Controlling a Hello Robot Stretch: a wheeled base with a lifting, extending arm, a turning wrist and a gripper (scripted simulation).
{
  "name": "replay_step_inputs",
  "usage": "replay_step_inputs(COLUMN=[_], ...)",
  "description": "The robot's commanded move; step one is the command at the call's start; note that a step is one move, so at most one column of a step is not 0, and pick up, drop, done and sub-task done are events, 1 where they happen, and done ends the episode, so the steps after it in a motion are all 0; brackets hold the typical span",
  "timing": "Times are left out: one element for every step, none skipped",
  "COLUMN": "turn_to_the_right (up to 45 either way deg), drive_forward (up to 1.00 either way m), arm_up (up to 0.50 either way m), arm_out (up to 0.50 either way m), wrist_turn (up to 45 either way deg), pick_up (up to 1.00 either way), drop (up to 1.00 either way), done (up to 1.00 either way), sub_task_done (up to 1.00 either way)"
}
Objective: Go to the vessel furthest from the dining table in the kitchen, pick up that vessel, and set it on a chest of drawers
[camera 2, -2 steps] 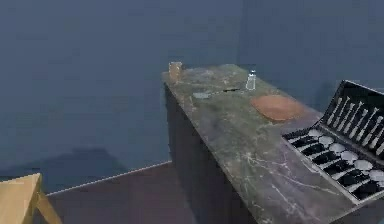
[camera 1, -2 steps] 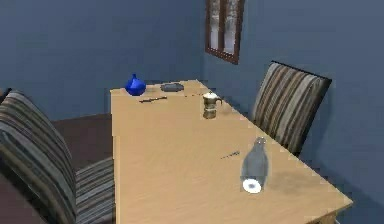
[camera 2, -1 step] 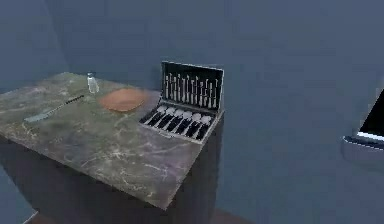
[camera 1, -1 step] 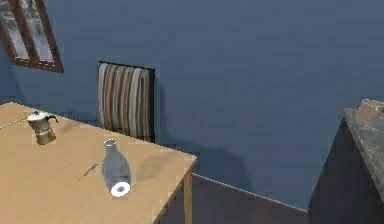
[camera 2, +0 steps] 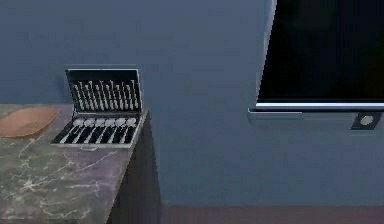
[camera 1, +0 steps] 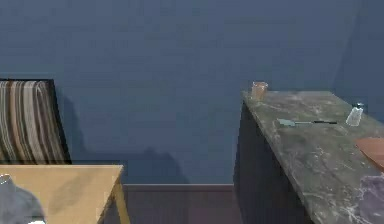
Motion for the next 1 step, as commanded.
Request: replay_step_inputs(turn_to_the_right=[0.0], drive_forward=[0.95], arm_up=[0.00], arm_out=[0.00], wrist_turn=[0.0], pick_up=[0.00], drop=[0.00], done=[0.00], sub_task_done=[0.00])
